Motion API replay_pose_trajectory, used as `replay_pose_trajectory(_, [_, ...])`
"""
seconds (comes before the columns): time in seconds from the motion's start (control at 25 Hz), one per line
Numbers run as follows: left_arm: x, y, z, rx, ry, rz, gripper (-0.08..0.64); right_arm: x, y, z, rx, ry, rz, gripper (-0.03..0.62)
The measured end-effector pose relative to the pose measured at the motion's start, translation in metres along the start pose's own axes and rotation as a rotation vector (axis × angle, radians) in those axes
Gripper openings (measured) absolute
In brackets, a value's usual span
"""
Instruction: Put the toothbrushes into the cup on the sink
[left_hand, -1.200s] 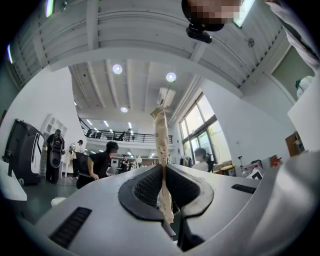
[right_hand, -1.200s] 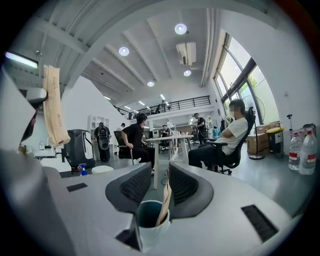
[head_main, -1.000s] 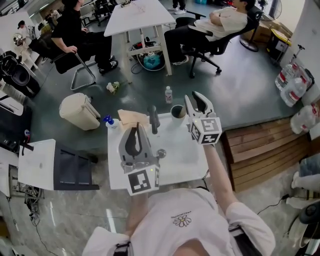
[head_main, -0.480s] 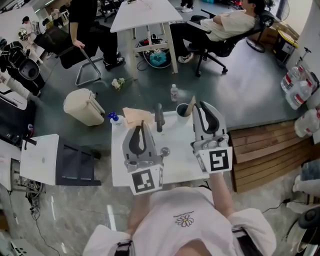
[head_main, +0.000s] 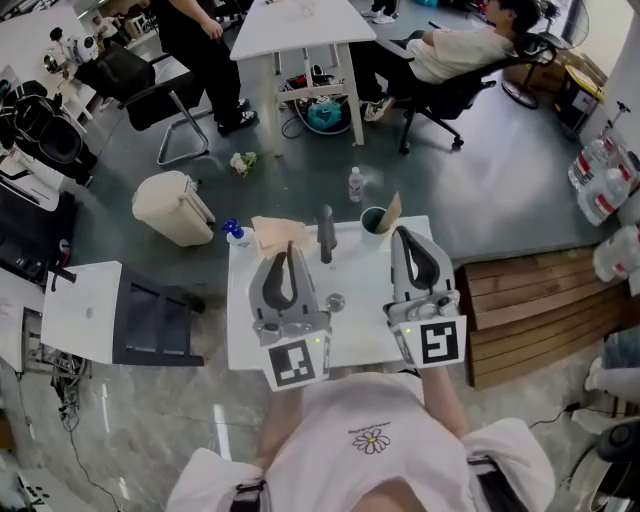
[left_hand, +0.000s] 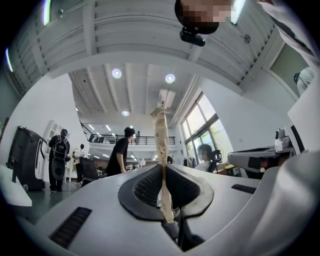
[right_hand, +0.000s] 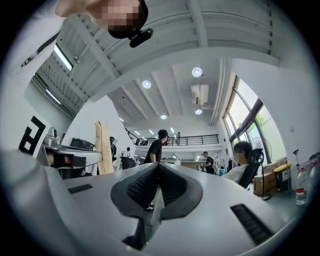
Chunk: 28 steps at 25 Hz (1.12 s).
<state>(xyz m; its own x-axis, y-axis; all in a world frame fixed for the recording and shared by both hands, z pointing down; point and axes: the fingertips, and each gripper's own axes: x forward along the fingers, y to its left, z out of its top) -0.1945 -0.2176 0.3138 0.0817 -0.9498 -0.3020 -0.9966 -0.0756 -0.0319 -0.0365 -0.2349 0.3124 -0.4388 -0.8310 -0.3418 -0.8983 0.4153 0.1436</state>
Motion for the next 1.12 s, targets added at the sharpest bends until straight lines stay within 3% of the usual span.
replay_pose_trajectory(0.16, [0.002, 0.005, 0.0, 0.017, -0.008, 0.003, 0.035, 0.003, 0.004, -0.004, 0.006, 0.01, 0.013, 0.012])
replay_pose_trajectory(0.4, [0.036, 0.03, -0.013, 0.131, 0.001, 0.018, 0.034, 0.004, 0.004, -0.003, -0.001, -0.007, 0.022, 0.012])
replay_pose_trajectory(0.76, [0.083, 0.075, -0.128, 0.179, 0.294, 0.018, 0.035, 0.002, 0.007, -0.005, 0.047, 0.033, 0.033, 0.012])
replay_pose_trajectory(1.12, [0.074, 0.08, -0.226, 0.08, 0.52, 0.033, 0.035, -0.004, -0.006, -0.007, 0.048, 0.06, 0.012, 0.012])
